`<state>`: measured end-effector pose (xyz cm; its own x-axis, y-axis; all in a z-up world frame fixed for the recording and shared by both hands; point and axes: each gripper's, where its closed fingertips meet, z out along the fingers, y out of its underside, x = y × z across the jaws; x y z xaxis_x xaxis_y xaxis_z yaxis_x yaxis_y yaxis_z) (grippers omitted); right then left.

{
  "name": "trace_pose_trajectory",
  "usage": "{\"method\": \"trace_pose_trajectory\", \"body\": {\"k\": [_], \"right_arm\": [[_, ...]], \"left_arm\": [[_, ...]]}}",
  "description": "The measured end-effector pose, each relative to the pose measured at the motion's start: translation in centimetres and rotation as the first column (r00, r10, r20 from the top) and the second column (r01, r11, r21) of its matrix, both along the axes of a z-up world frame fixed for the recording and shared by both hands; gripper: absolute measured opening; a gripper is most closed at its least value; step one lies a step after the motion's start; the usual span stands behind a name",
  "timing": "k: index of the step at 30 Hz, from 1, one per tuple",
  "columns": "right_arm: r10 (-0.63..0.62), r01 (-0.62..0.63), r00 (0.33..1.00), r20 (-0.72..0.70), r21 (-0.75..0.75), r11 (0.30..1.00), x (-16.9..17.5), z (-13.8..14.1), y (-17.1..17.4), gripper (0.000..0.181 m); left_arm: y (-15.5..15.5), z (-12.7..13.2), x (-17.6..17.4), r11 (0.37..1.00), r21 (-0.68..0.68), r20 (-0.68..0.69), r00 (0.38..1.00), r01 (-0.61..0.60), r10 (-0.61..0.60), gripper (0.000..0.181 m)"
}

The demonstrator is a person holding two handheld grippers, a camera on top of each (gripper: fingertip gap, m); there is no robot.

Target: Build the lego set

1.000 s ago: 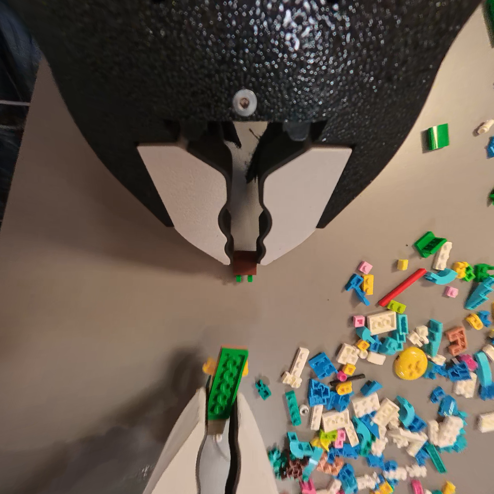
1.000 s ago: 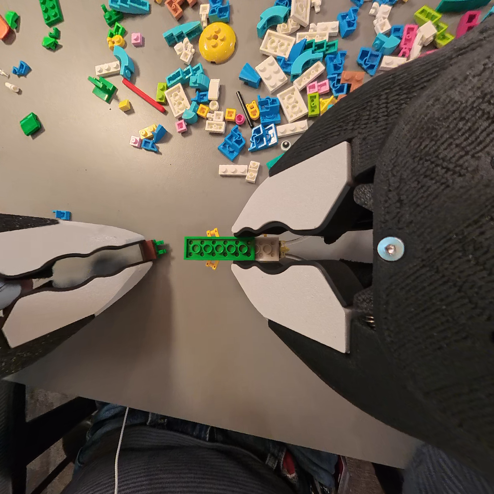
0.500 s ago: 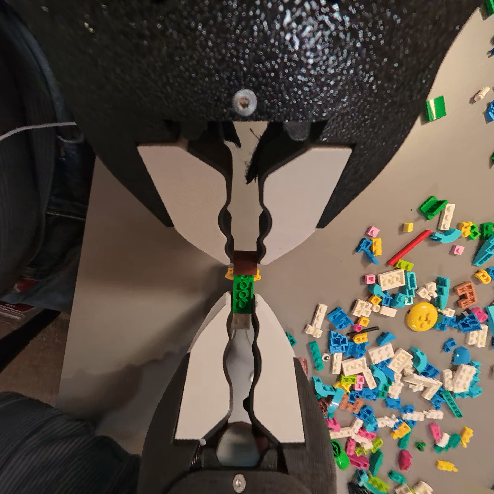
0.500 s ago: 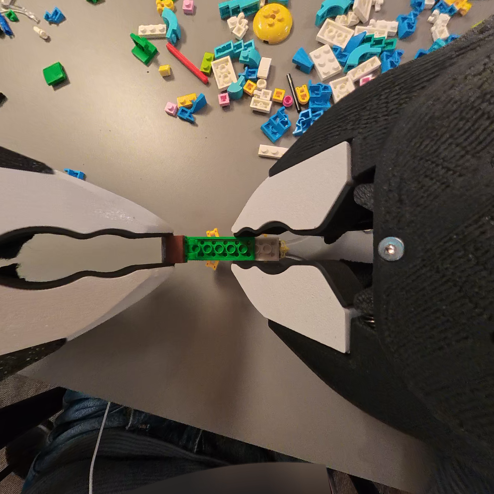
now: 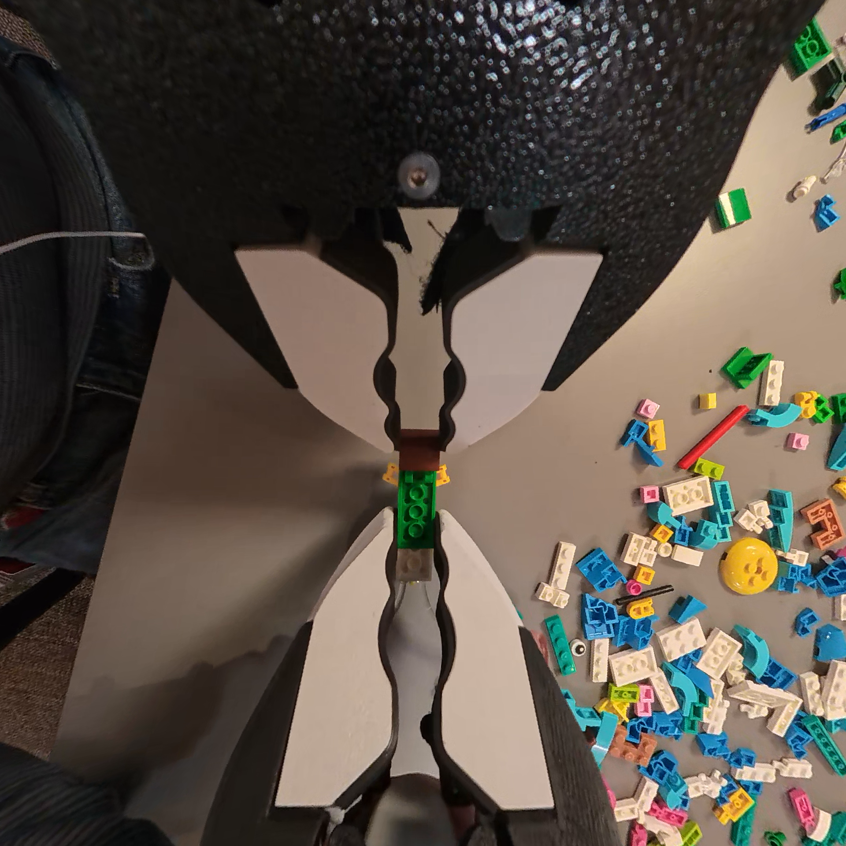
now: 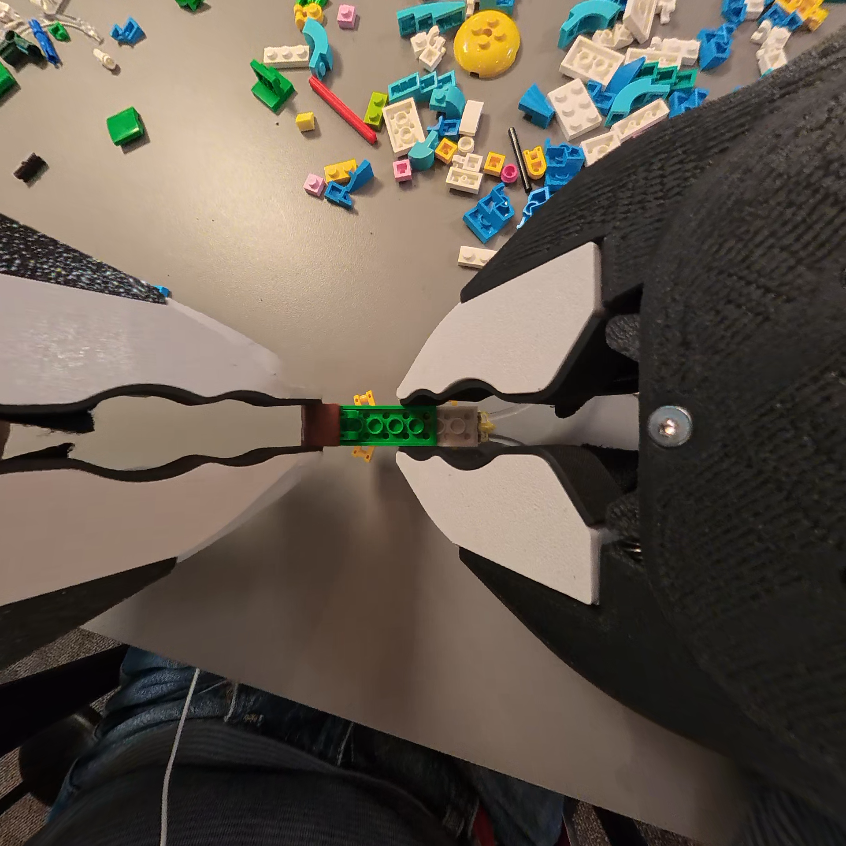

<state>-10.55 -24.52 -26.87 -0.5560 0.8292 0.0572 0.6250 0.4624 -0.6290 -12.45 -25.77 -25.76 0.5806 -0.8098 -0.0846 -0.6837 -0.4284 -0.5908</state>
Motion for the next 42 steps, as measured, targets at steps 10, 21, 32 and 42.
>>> {"method": "trace_pose_trajectory", "body": {"k": [10, 21, 32, 42], "right_arm": [[-0.028, 0.028, 0.999, 0.031, 0.008, 1.000, 0.4, -0.5, 0.7, 0.014], [-0.050, 0.050, 0.998, 0.037, 0.021, 0.999, 0.6, -0.6, 1.3, 0.015], [-0.053, 0.053, 0.998, 0.036, 0.018, 0.998, 0.6, -0.5, 1.3, 0.015], [-0.054, 0.053, 0.998, 0.037, 0.015, 0.998, 0.6, -0.5, 1.3, 0.015]], "left_arm": [[0.4, -0.7, -2.3, 0.990, -0.018, -0.047, 0.989, -0.138, 0.137, 0.015], [0.1, -3.2, -5.0, 0.951, -0.087, -0.038, 0.955, -0.296, 0.294, 0.015], [-1.0, -3.2, -4.2, 0.944, -0.137, 0.030, 0.951, -0.301, 0.308, 0.039], [-2.6, -3.0, -1.7, 0.954, -0.183, 0.055, 0.967, -0.237, 0.250, 0.040]]}}
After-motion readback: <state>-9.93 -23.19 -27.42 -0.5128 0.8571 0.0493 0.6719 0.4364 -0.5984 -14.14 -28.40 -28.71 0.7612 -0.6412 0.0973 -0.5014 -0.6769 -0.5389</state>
